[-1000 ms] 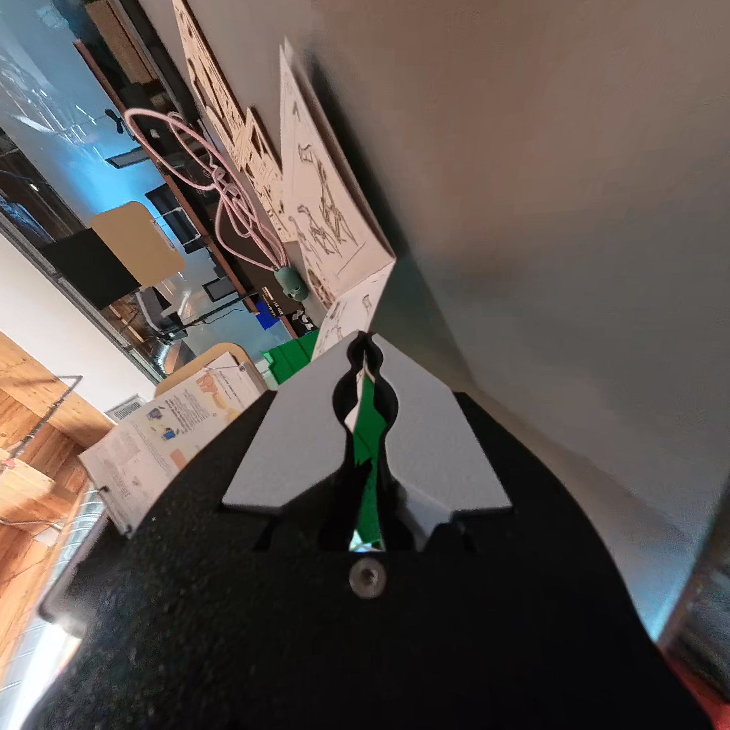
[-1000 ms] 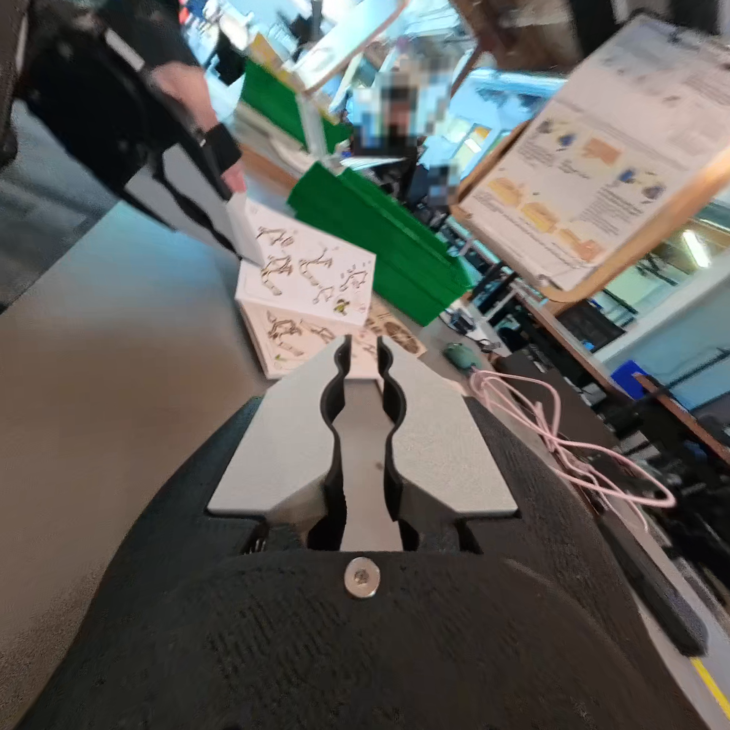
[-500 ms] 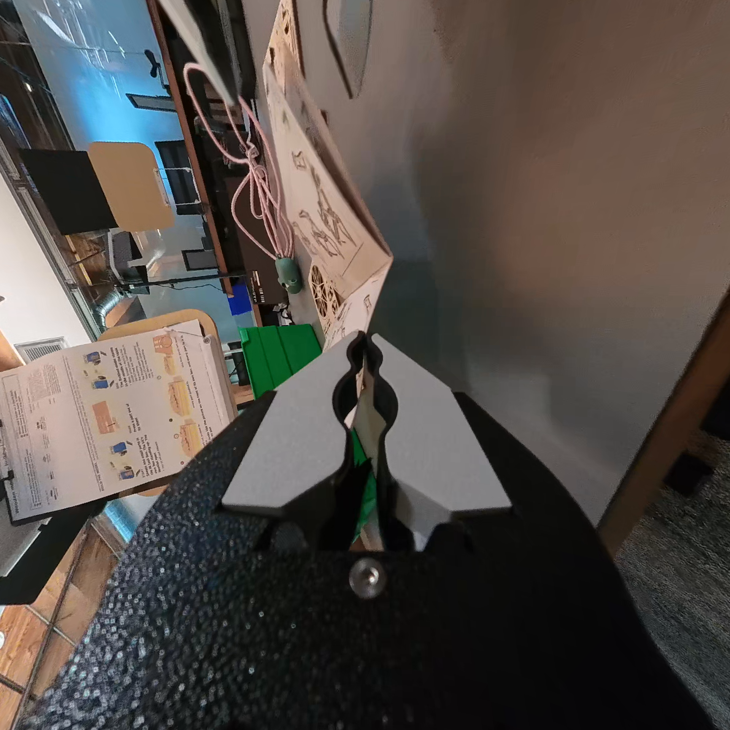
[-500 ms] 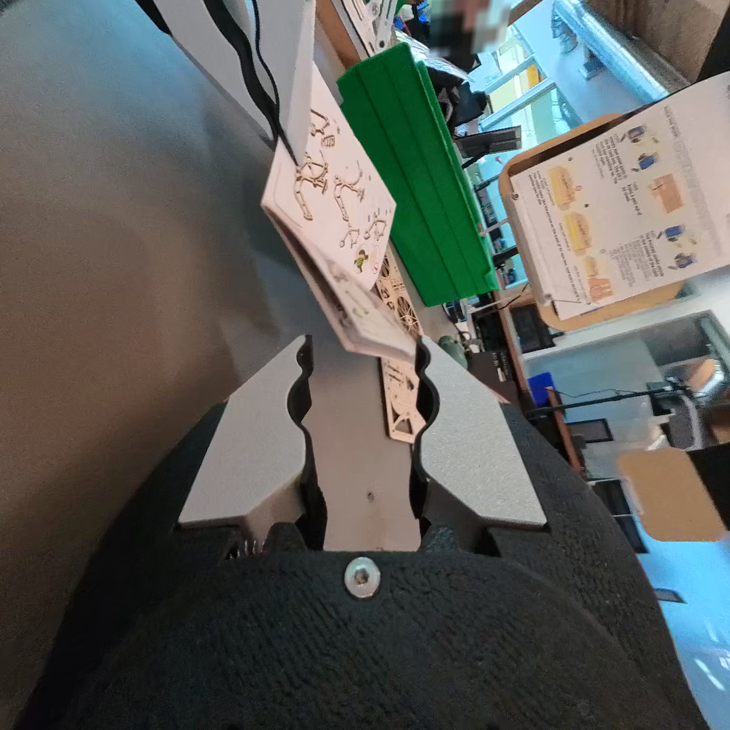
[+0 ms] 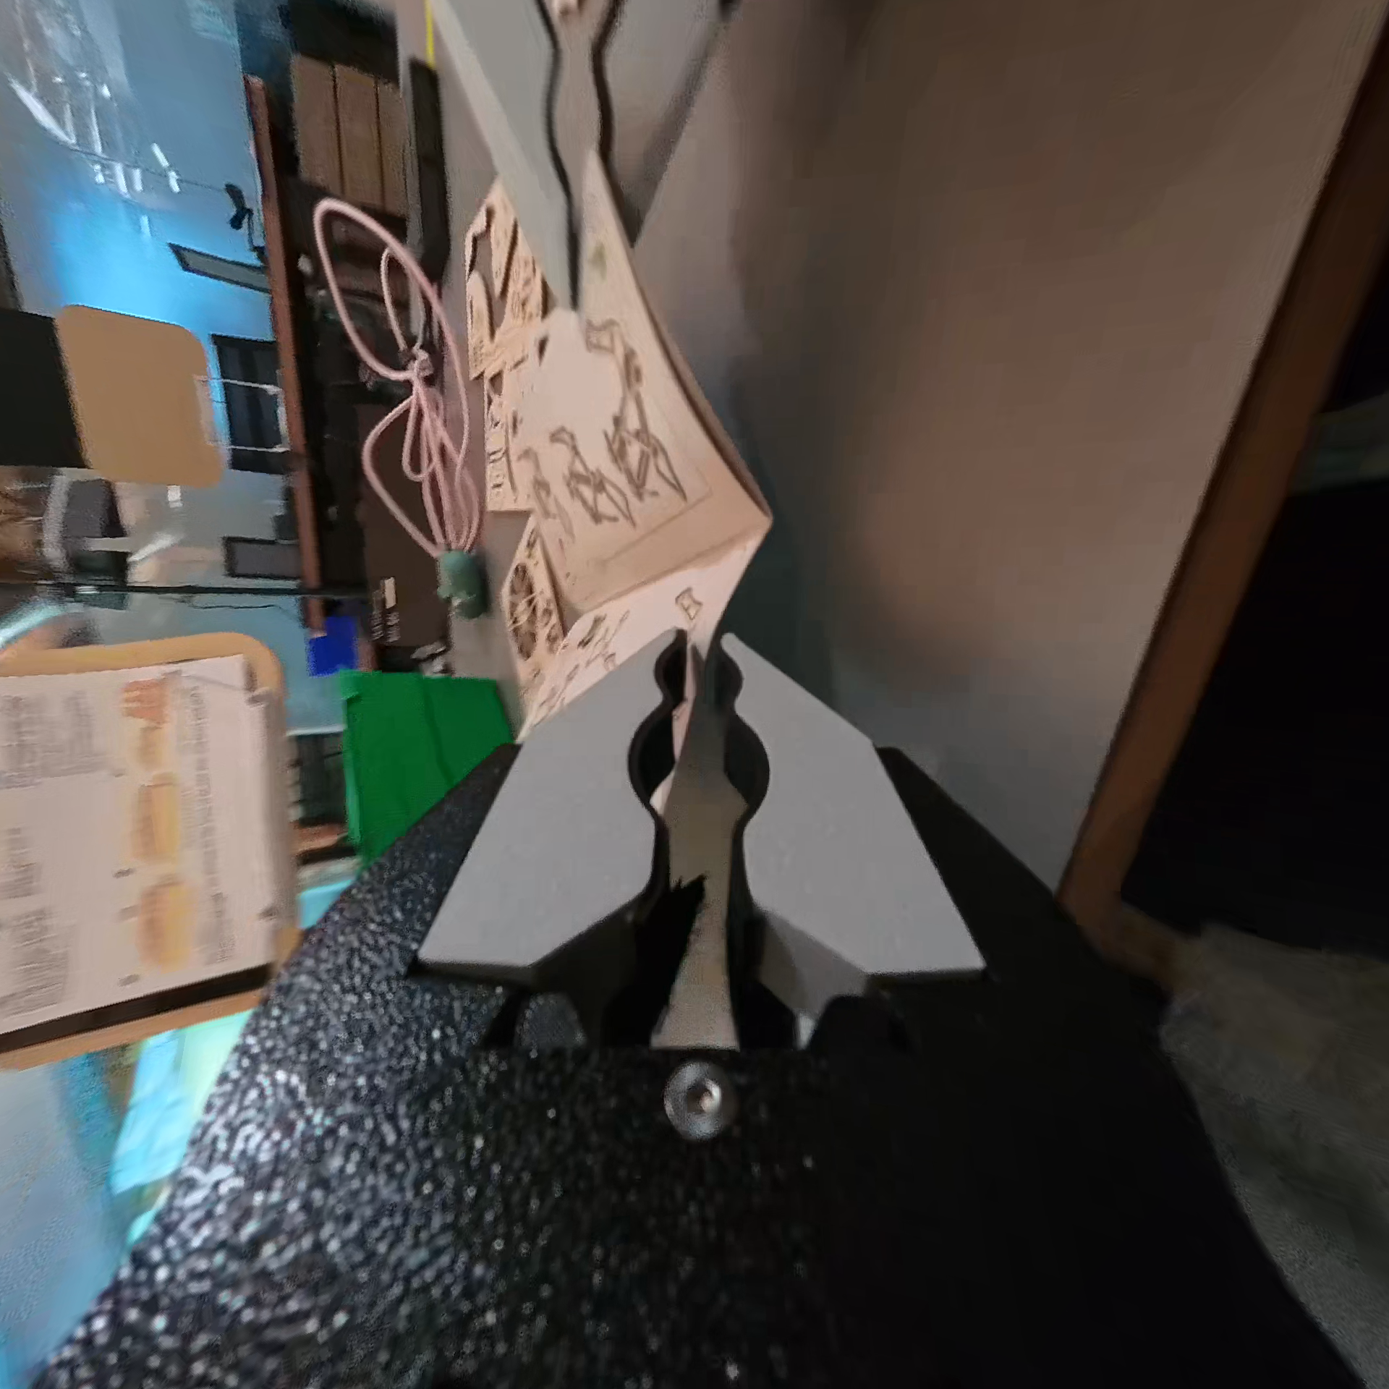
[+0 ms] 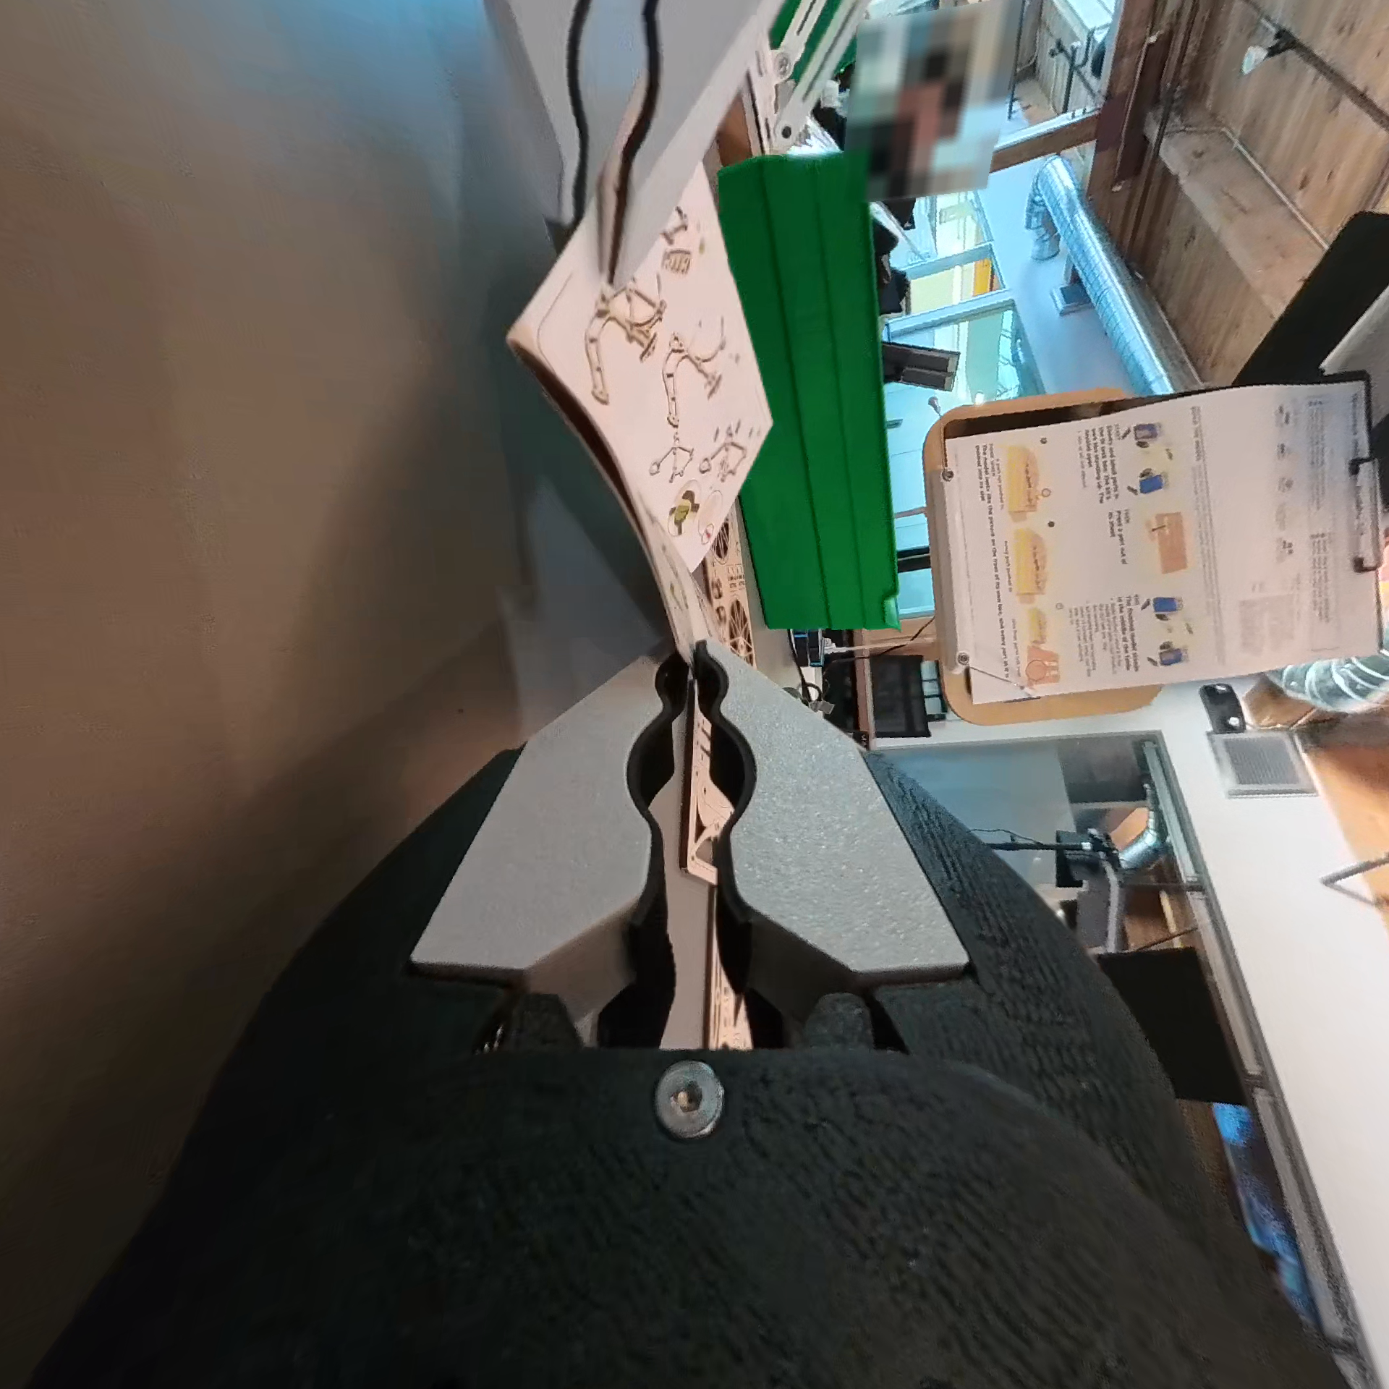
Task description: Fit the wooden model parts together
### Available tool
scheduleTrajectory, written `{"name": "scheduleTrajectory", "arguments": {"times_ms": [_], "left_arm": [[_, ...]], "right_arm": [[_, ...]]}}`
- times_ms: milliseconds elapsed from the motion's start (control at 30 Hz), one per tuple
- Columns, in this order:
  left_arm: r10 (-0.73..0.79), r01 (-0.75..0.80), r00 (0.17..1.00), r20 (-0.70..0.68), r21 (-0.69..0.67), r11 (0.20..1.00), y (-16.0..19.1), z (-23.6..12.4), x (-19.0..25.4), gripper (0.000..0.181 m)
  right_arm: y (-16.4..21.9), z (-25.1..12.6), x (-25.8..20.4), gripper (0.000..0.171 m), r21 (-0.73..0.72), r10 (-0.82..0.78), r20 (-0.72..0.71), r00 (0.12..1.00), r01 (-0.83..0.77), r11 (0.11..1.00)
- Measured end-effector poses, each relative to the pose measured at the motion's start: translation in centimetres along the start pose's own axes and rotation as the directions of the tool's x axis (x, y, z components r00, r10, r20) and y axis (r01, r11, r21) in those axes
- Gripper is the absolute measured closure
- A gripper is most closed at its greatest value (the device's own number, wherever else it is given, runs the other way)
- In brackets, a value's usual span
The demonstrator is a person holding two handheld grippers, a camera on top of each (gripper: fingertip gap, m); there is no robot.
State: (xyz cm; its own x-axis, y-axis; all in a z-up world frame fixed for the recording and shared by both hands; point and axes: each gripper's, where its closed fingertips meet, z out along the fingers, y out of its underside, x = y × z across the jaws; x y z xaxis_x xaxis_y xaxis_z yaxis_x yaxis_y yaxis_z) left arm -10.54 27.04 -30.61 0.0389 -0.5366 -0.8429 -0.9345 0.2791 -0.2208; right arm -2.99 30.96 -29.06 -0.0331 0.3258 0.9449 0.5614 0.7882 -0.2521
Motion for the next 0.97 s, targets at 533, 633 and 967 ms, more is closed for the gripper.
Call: {"name": "scheduleTrajectory", "arguments": {"times_ms": [533, 633, 967], "left_arm": [[-0.365, 0.418, 0.891, -0.27, 0.175, 0.891, -6.9, -2.7, -1.4, 0.14], [-0.348, 0.389, 0.886, -0.306, 0.081, 0.918, -6.2, -1.3, -0.3, 0.157], [-0.426, 0.468, 0.83, -0.36, 0.035, 0.883, -5.7, 0.3, 0.0, 0.161]], "right_arm": [[-1.0, 0.0, -1.4, 0.171, -0.02, -0.186, -0.003, 0.983, 0.186, 0.982], [-0.9, 0.0, -1.3, 0.171, -0.021, -0.187, -0.004, 0.982, 0.187, 0.982], [-0.9, -0.1, -1.3, 0.171, -0.017, -0.184, -0.005, 0.983, 0.184, 0.983]]}}
